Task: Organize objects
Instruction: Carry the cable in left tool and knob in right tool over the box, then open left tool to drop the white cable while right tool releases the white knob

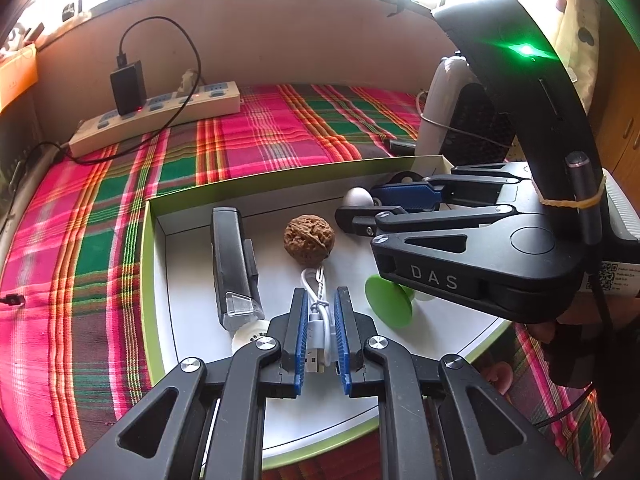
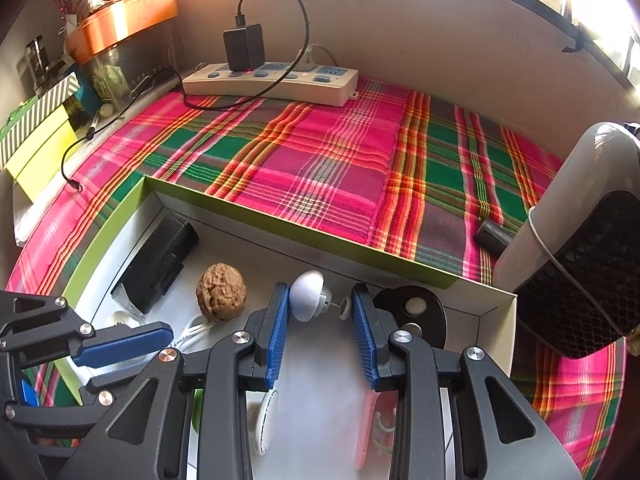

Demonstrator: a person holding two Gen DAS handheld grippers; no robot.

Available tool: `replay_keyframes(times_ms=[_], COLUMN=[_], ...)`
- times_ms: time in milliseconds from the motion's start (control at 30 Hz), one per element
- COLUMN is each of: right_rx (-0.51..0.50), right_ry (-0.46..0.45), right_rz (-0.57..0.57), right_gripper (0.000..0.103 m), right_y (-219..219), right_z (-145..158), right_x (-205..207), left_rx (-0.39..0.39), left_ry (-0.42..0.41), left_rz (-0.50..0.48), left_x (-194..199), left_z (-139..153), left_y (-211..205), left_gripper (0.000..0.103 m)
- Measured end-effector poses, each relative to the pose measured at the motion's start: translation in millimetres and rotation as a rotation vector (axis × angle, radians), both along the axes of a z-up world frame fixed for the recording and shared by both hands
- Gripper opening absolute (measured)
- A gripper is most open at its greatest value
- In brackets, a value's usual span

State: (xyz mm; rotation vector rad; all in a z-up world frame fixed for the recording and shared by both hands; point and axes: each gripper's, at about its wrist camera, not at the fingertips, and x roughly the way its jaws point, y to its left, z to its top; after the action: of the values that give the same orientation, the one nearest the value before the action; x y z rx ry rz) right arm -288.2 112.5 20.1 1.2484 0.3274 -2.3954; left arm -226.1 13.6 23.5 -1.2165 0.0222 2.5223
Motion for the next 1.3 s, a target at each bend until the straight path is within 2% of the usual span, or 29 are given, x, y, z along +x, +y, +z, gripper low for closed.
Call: replay_keyframes(times_ms=[300,800,1300], right_rx=[0.008,-0.029,-0.094], right_ry=[0.003,0.03,0.108], right_rz=[-0.01,-0.041,-0.08], right_gripper=[0.033,0.044,0.044], right_y=[-1,3,23], right_z=[0,9,37], right_x=[1,12,59], left_rx=[0.009,0.033,0.062], left_ry=[-0.001,0.022,0.084], left_rz=[0.003,0.018,0.023], left_x=[1,14,54], left_z=[1,9,30], left_y=[-1,-10,-19], left_gripper=[0.013,0.023,0.025])
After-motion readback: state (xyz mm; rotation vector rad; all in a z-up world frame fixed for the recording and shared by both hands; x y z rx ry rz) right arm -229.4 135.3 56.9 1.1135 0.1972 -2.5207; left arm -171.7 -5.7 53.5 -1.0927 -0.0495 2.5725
